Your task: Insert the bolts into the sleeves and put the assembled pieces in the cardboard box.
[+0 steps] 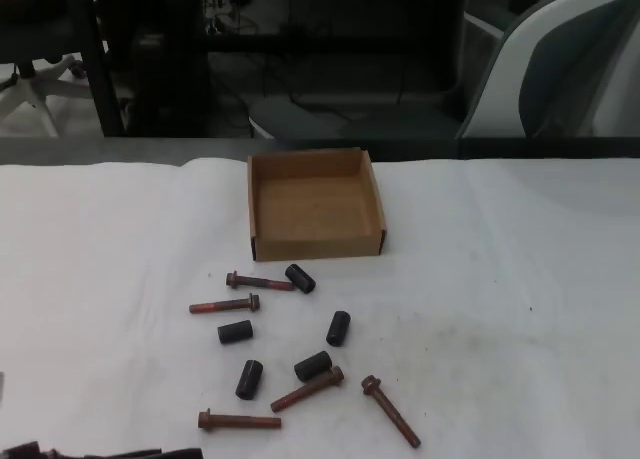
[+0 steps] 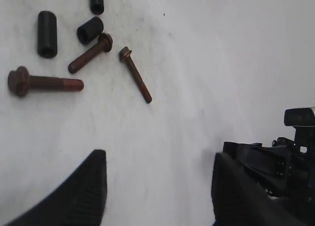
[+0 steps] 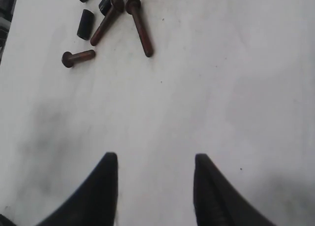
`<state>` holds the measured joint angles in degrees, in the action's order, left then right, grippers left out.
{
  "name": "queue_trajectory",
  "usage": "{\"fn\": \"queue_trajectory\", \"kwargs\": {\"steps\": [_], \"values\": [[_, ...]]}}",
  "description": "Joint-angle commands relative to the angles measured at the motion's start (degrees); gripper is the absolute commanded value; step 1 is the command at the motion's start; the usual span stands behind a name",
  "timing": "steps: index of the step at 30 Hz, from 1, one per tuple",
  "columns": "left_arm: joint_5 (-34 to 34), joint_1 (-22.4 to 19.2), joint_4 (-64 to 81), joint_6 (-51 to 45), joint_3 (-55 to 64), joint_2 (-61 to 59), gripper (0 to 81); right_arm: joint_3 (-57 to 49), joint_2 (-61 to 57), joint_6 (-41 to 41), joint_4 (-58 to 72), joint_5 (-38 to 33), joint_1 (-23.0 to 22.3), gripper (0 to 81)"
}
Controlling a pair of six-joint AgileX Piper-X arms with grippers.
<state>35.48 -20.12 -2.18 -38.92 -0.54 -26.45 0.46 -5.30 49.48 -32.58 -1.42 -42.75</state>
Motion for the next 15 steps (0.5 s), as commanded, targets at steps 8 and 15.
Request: {"fn": "queue_trajectory", "kwargs": {"steps": [8,15], "values": [[1.48,-0.05,-0.45,-2.26,0.54,0.48,62.2,-1.14,0.32,1.25,5.35,-3.56,-0.08,48.3],[1.45,0.05,-0.45,-2.26,0.54,0.48,62.2,-3.19,-4.01,2.16,4.99,-3.41,-0.08,48.3]]}}
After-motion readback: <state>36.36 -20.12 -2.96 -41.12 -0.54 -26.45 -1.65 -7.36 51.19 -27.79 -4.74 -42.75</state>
